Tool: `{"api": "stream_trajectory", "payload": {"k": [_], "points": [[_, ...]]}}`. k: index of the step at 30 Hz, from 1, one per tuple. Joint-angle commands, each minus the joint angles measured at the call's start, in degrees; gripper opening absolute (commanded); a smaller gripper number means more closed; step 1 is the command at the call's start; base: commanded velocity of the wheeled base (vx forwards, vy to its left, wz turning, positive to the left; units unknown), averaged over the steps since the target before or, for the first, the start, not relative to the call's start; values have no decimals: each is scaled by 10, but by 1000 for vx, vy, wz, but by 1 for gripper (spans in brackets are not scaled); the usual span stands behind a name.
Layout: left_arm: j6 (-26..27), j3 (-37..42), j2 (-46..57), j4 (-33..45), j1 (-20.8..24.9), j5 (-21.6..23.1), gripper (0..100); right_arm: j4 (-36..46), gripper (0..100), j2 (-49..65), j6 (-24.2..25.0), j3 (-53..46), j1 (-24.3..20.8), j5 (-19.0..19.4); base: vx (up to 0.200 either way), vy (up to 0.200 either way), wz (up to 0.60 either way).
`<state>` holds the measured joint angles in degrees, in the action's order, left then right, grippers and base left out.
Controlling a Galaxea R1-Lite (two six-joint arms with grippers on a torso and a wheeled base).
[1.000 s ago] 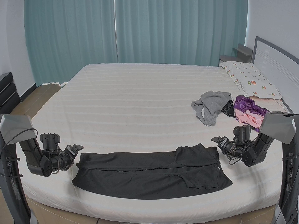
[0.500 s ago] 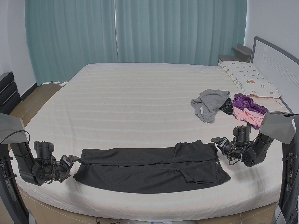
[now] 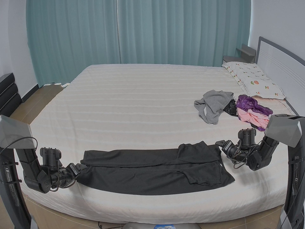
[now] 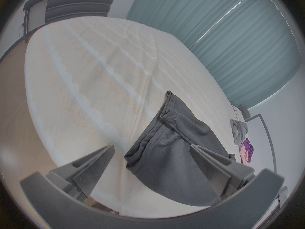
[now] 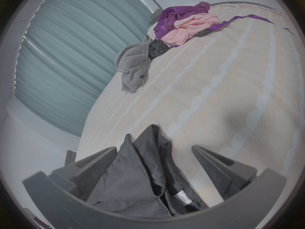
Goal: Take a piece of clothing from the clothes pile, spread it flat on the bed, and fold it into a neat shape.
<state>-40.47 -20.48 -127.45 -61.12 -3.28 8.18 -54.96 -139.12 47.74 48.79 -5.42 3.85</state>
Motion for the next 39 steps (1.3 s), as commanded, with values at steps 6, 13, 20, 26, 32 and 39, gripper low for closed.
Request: {"api": "stream_trajectory", "payload": {"k": [6, 13, 20, 26, 32, 39], "points": [[31, 8, -54, -44, 26, -55, 0, 0, 100, -1, 0, -1, -1, 0, 0, 0, 0], [33, 41, -51, -68, 23, -62, 0, 1, 100, 0, -1, -2, -1, 0, 0, 0, 0], [83, 80, -51, -79, 16, -100, 0, 1, 100, 1, -1, -4, -2, 0, 0, 0, 0], [94, 98, -47, -80, 16, -102, 0, 0, 100, 2, -2, -8, -3, 0, 0, 0, 0], [95, 99, -46, -80, 16, -117, 0, 0, 100, 2, -2, -8, -2, 0, 0, 0, 0], [94, 98, -48, -79, 19, -120, 0, 2, 100, 3, -3, -9, -3, 0, 0, 0, 0]]}}
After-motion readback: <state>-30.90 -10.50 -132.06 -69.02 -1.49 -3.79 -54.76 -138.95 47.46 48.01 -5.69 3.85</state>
